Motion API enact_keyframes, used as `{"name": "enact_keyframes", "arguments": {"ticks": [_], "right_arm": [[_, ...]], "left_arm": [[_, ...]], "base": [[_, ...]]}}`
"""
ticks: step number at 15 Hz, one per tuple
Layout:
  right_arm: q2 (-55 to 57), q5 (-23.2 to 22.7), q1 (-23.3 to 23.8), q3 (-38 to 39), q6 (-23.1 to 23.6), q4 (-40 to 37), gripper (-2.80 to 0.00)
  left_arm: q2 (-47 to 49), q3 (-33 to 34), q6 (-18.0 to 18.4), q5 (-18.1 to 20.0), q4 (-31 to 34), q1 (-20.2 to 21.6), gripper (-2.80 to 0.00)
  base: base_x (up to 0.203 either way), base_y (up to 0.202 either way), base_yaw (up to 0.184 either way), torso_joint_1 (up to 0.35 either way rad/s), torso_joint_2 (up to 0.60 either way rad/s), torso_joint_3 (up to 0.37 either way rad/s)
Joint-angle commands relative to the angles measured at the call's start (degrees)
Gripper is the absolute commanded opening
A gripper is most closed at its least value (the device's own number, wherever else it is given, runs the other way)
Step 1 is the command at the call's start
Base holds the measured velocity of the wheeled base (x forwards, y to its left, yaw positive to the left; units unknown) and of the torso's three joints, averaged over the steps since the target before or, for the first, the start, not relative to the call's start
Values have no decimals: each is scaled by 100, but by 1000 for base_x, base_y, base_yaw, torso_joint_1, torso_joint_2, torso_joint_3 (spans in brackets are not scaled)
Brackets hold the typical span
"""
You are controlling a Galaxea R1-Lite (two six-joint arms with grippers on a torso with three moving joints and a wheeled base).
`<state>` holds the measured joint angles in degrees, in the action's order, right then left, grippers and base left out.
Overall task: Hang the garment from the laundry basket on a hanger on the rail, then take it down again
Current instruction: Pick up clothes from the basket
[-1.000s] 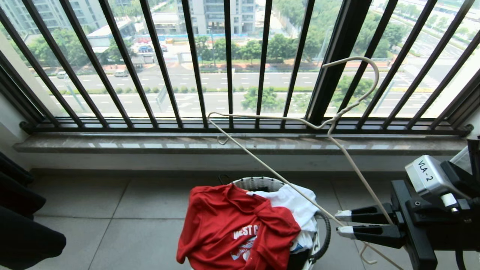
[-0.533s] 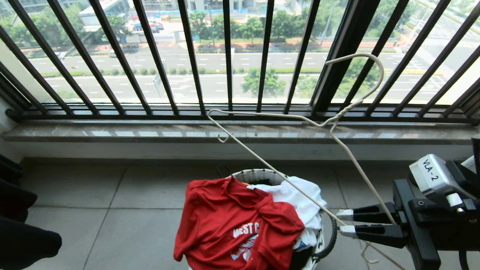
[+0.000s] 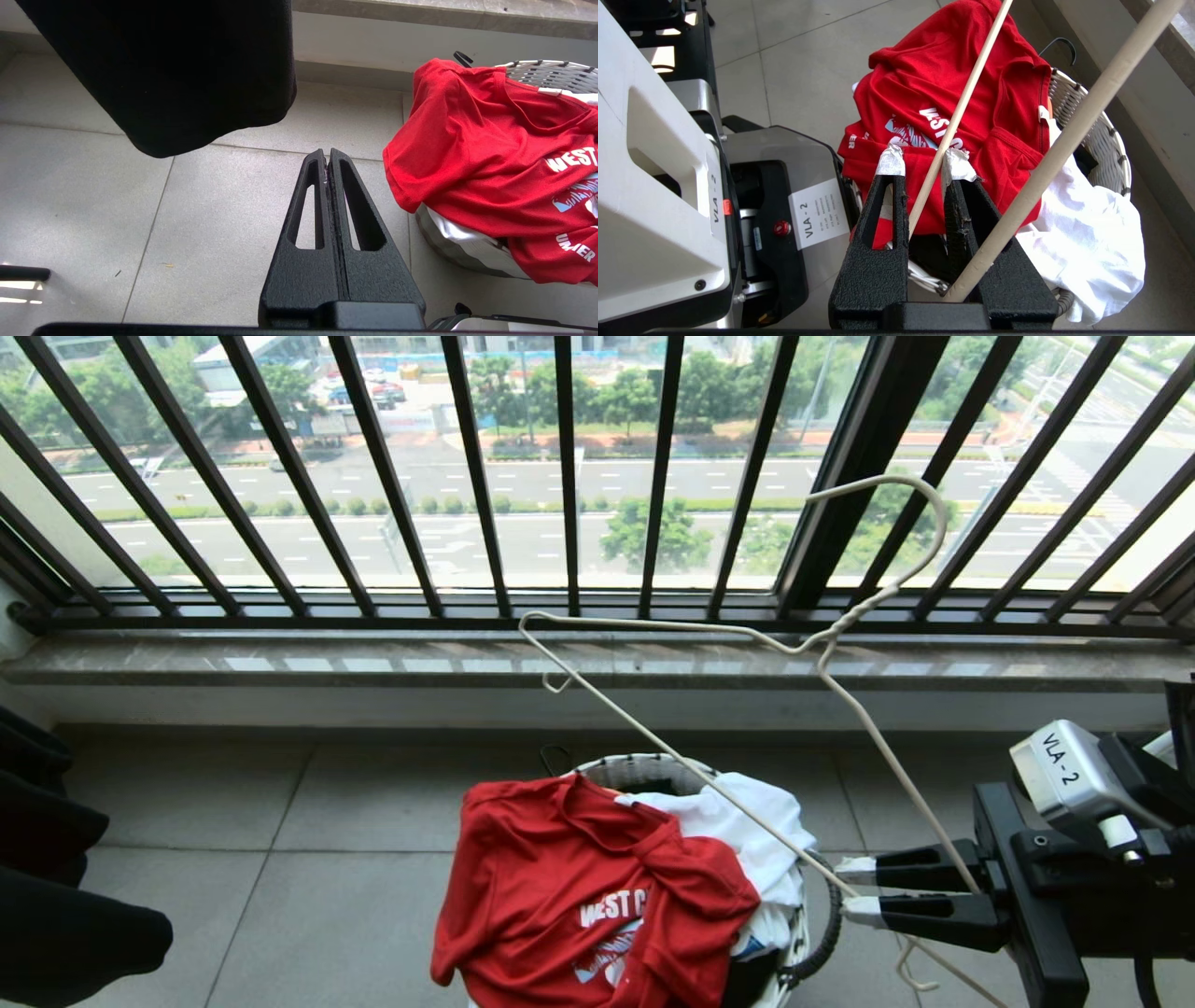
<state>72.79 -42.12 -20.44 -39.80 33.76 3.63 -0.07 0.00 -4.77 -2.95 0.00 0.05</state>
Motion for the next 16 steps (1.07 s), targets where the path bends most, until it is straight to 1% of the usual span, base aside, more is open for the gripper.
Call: {"name": "enact_keyframes", "arguments": {"ticks": [1,6,8,10,11,15,16], "right_arm": [[16,-24,14,-19,17,6,-280],[95,-24,102,-54,17,10,-280],[95,-24,111,-63,17,15,-280],[86,-16,111,-63,17,15,-280],[71,-16,120,-70,17,15,-280],[60,-19,340,-168,-12,15,-280],[51,-24,404,-210,-181,15,-280]], "left_arm": [[7,0,23,5,3,2,-280],[0,-71,54,10,26,1,-280],[194,-585,38,141,125,3,-280],[894,-1210,25,249,205,0,-280],[1309,-1482,23,410,227,-2,-280],[3402,-2564,40,1607,391,-38,-280],[3901,-2805,47,1845,460,-113,-280]], "base": [[0,0,0,0,0,0],[0,0,0,0,0,0],[0,0,0,0,0,0],[0,0,0,0,0,0],[0,0,0,0,0,0],[0,0,0,0,0,0],[0,0,0,0,0,0]]}}
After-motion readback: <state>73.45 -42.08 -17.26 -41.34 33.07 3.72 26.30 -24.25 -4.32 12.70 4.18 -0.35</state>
